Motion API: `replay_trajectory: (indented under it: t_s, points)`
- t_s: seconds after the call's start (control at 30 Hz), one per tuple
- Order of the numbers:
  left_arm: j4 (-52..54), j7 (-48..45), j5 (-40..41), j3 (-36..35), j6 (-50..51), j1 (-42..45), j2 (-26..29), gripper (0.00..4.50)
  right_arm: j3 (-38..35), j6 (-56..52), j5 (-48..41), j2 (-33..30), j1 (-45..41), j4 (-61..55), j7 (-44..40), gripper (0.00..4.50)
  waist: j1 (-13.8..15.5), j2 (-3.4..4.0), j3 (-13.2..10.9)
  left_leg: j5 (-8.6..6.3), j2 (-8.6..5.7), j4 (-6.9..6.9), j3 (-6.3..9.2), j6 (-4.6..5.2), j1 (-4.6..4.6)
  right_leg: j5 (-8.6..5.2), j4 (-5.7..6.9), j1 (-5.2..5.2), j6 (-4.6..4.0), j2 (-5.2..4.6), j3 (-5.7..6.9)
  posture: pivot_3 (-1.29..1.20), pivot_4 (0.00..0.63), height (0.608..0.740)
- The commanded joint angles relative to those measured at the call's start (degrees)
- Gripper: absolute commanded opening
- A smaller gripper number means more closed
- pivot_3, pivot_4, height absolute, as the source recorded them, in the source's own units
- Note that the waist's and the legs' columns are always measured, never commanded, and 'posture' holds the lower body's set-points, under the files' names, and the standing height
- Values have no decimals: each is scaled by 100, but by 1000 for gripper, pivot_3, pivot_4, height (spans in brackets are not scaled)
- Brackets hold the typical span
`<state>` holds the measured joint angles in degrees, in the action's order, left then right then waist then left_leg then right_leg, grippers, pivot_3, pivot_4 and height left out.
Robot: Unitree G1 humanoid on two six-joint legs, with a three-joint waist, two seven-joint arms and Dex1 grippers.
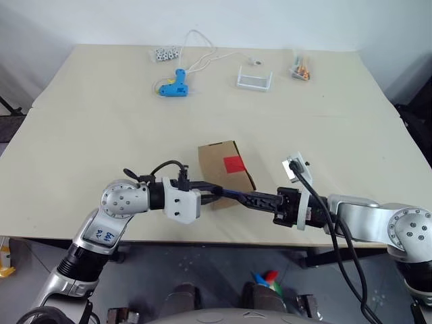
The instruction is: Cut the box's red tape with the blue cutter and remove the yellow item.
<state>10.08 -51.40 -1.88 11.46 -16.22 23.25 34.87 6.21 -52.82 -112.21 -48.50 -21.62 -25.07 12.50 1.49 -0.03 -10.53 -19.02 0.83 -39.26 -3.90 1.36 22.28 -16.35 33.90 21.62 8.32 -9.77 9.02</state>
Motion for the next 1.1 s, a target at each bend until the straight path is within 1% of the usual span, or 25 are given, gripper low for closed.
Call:
replay_trajectory:
  t_s: [0.03,0.13,0.2,0.27,0.3,0.4,0.47,0.53,0.57,0.63,0.7,0.73,0.77,0.83,0.87,0.9,0.93,0.97,1.0,1.1]
  points:
    - [105,72,33,-40,-57,50,-4,437,-137,-12,-79,-30,40,-98,-41,163,2,0,0,0,0,0,1,0,0,0,0,0,0,0,0,0,150,740]
    - [151,38,79,-54,-12,8,23,437,-157,0,-79,-31,23,-38,-47,163,1,0,0,0,0,0,1,0,0,0,0,0,0,0,0,0,150,740]
    - [248,-81,259,-49,112,-63,49,437,-175,-14,-79,-51,10,7,-72,163,0,0,0,0,0,0,1,0,0,0,0,0,0,0,0,0,150,740]
    - [434,-296,653,-81,335,-182,104,1135,-212,-37,-79,-81,13,44,-125,163,-4,0,0,0,1,0,1,0,0,0,0,0,0,0,0,0,150,740]
    - [540,-383,801,-129,508,-262,178,1387,-253,-73,-79,-110,18,42,-207,163,-7,0,0,0,3,0,2,0,0,0,0,0,0,0,0,0,150,740]
    - [1003,-695,1771,-591,1992,-684,718,2242,-656,-274,-79,-327,190,-138,-896,163,-10,3,-2,0,8,3,3,0,2,0,0,4,0,0,-1,0,150,740]
    - [1068,-871,2296,-1030,2880,-968,1201,2255,-1115,-481,-79,-648,479,-298,-1622,163,-9,5,-4,0,11,4,6,0,3,0,1,7,0,1,-1,0,150,740]
    - [847,-1075,2586,-1482,3317,-1265,1618,2255,-1688,-690,-79,-1060,887,-373,-2311,163,-6,9,-6,0,10,5,6,0,4,0,-1,7,0,5,-1,0,150,740]
    - [676,-1105,2679,-1671,3477,-1358,1740,2255,-1975,-775,-79,-1252,1091,-359,-2581,163,-2,10,-6,-2,11,6,6,-1,3,0,-1,6,0,5,-2,0,150,740]
    - [288,-1079,2865,-2000,3726,-1437,1790,2255,-2584,-915,-79,-1581,1495,-285,-2952,163,30,10,-6,-3,10,6,5,2,2,0,-5,3,0,5,-3,0,150,740]
    - [9,-1028,2941,-2181,3845,-1430,1740,2255,-3060,-1011,-79,-1815,1837,-226,-3132,163,44,9,-6,-4,12,6,5,3,2,0,-10,-1,0,4,-6,0,150,740]
    - [-251,-1039,2959,-2256,3862,-1392,1702,2073,-3443,-1128,-33,-1940,2065,-115,-3083,163,47,9,-6,-4,11,6,4,4,1,0,-11,-1,0,4,-6,0,150,740]
    - [-549,-1045,2930,-2288,3844,-1330,1662,1873,-3953,-1313,255,-2019,2328,31,-3119,163,65,9,-6,-4,10,6,3,3,0,0,-9,-1,0,4,-6,0,150,740]
    - [-883,-1075,2866,-2270,3764,-1240,1609,1361,-4742,-1604,749,-2088,2762,225,-3293,163,93,9,-6,-5,5,6,1,2,1,0,-8,0,0,5,-5,0,150,740]
    - [-992,-1081,2823,-2197,3715,-1124,1551,997,-5080,-1637,1220,-2072,2949,249,-3375,163,106,9,-6,-5,2,7,-1,2,1,0,-9,1,0,5,-5,0,150,740]
    - [-1101,-1066,2790,-2090,3663,-906,1437,795,-5356,-1693,1611,-2081,3123,219,-3416,163,136,9,-6,-5,0,8,-5,2,1,0,-10,2,0,5,-5,0,150,740]
    - [-1147,-1054,2833,-1973,3725,-627,1286,436,-5431,-1587,1856,-2072,3119,113,-3319,163,161,8,-6,-5,0,8,-9,2,1,0,-10,2,0,5,-6,0,150,740]
    - [-1165,-1050,2843,-1862,3761,-382,1158,130,-5353,-1467,1790,-2083,3036,47,-3104,163,184,8,-6,-5,-1,8,-16,2,3,0,-10,2,0,5,-6,0,150,740]
    - [-1185,-1055,2831,-1750,3790,-144,1038,0,-5205,-1366,1647,-2122,2913,-42,-2909,163,192,6,-6,-4,-2,7,-17,2,2,0,-8,1,0,5,-7,0,150,740]
    - [-1310,-1076,2670,-1378,3767,544,706,0,-4490,-1003,1425,-2342,2327,-267,-2084,163,143,6,-7,-1,-1,6,-11,-1,-4,0,-4,2,0,5,-15,0,150,740]
